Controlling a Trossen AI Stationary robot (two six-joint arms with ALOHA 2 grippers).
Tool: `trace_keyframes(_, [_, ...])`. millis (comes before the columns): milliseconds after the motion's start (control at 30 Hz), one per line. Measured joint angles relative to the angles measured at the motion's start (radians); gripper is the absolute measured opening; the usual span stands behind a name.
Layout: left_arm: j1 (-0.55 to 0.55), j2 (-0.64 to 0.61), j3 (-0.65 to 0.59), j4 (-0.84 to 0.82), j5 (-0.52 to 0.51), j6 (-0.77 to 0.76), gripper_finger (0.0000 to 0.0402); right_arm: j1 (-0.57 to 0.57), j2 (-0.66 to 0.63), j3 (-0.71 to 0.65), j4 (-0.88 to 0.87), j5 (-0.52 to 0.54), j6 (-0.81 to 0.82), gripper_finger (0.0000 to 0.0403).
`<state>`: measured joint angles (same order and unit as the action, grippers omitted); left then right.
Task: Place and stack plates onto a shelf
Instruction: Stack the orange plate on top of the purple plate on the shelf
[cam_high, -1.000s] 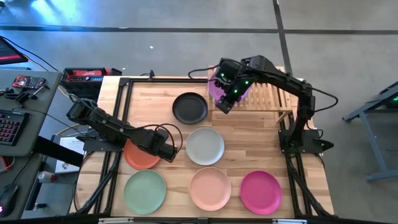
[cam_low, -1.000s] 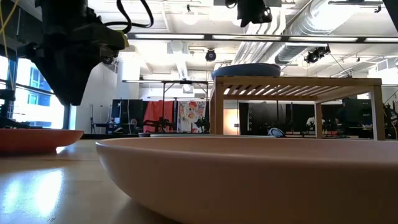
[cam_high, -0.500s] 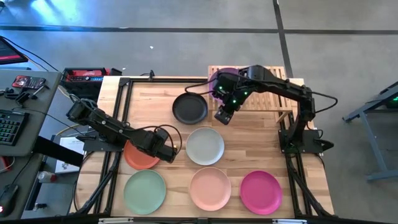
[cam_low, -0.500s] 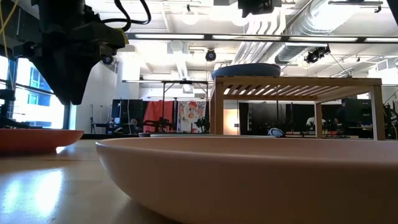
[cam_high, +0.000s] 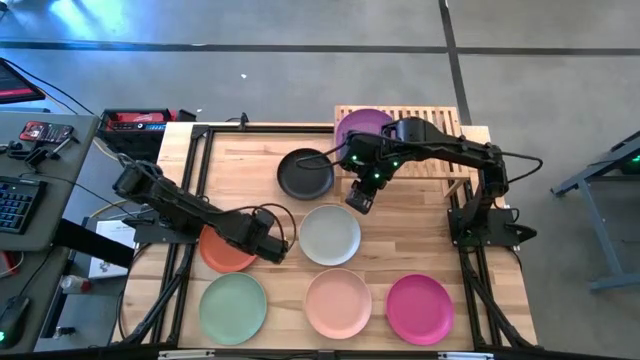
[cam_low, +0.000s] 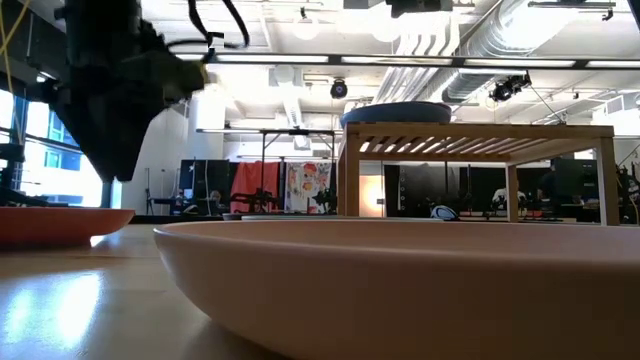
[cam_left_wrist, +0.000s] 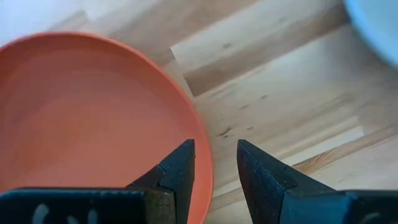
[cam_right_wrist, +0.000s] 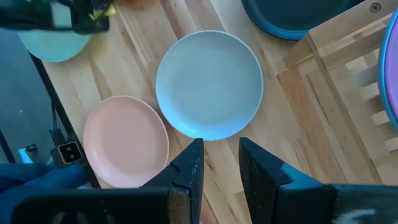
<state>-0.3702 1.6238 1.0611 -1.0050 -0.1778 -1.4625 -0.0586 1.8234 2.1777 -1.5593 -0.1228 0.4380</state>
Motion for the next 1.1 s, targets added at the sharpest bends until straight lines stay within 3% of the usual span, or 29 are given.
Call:
trace_keyframes(200, [0.0,0.091,0.0,0.002,0.032,0.028,0.011,0.013,0.001,0.0,-0.004,0.001,0.016,0.0078])
trace_keyframes(667, [0.001,0.091,0.0,0.007,0.011,0.025,0.011,0.016,0.001,0.0,-0.003,0.001,0.034,0.0078])
trace_keyframes(933, [0.003,0.177,0.0,0.024,0.035,0.072,0.011,0.016,0.001,0.0,-0.001,0.001,0.034,0.0078])
trace_keyframes(1100, [-0.011,0.198,0.0,0.025,0.035,0.078,0.0089,0.016,0.001,0.0,-0.001,0.001,0.037,0.0078])
